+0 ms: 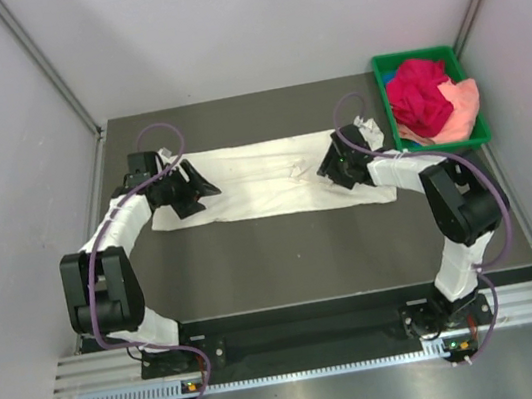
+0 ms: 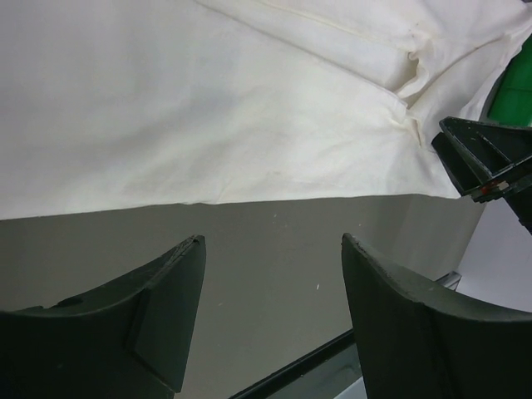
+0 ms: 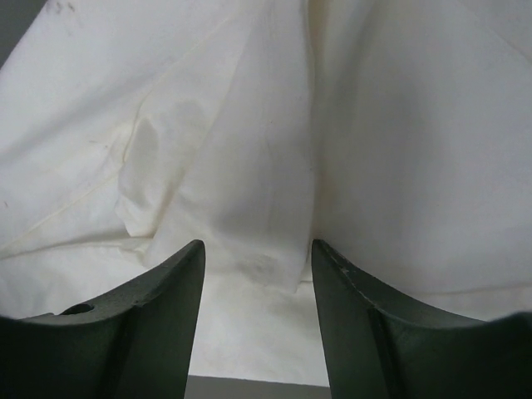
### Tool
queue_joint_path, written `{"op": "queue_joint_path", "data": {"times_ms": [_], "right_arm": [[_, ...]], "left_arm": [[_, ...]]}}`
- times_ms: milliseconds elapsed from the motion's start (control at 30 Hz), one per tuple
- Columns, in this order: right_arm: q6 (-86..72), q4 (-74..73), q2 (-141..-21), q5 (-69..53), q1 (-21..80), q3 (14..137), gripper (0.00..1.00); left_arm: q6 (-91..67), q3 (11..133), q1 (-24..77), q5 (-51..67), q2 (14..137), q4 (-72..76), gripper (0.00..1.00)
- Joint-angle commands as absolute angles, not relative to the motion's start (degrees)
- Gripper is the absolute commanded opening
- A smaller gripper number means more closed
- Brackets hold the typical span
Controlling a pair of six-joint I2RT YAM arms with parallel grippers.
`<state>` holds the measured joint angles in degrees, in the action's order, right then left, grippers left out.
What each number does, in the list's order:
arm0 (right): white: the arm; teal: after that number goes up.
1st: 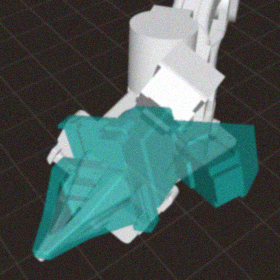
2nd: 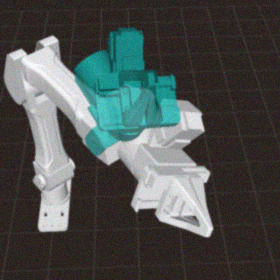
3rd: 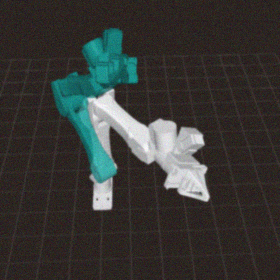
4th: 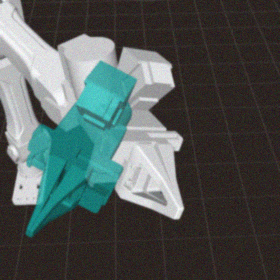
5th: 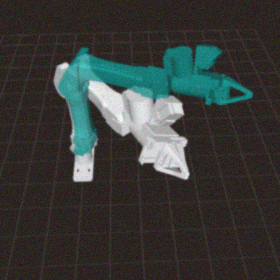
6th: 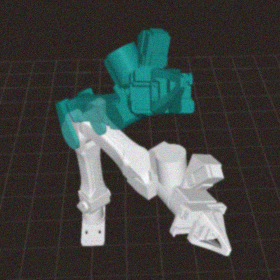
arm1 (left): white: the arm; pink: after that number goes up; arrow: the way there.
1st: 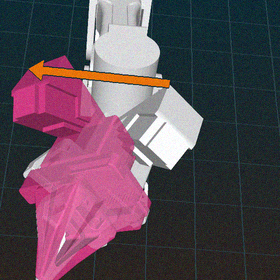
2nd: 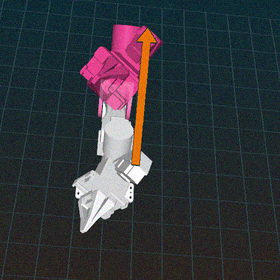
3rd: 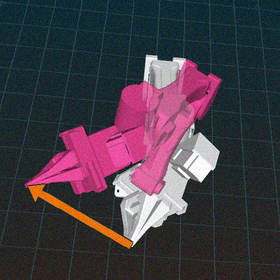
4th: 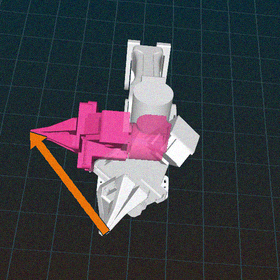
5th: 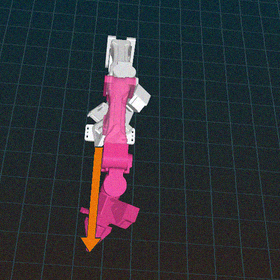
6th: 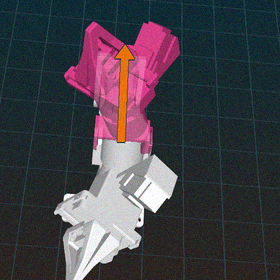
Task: Fold and stack the t-shirts
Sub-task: Fold the tshirt
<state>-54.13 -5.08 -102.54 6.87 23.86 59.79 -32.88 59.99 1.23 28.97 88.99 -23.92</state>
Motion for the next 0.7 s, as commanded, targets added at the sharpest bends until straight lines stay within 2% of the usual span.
{"op": "queue_joint_path", "data": {"times_ms": [0,167,267,433,667], "right_arm": [[-53.97,-0.45,-104.41,7.65,25.14,63.62,0.54],[-49.59,7.55,-108.27,4.14,25.4,68.1,0.53],[-46.77,6.51,-110.56,1.76,25.49,75.64,0.53],[-44.74,3.52,-110.57,0.18,26.37,77.87,0.53],[-46.4,-13.87,-110.83,7.55,25.67,81.38,0.5]], "left_arm": [[-32.87,59.94,1.32,29.0,86.22,-21.45,0.71],[-32.78,59.15,1.32,28.39,85.52,-21.27,0.71],[-32.78,58.8,1.32,28.3,85.34,-20.92,0.71],[-32.61,58.8,1.32,27.69,84.99,-21.01,0.71],[-33.13,58.45,1.32,28.47,85.25,-20.31,0.7]]}}
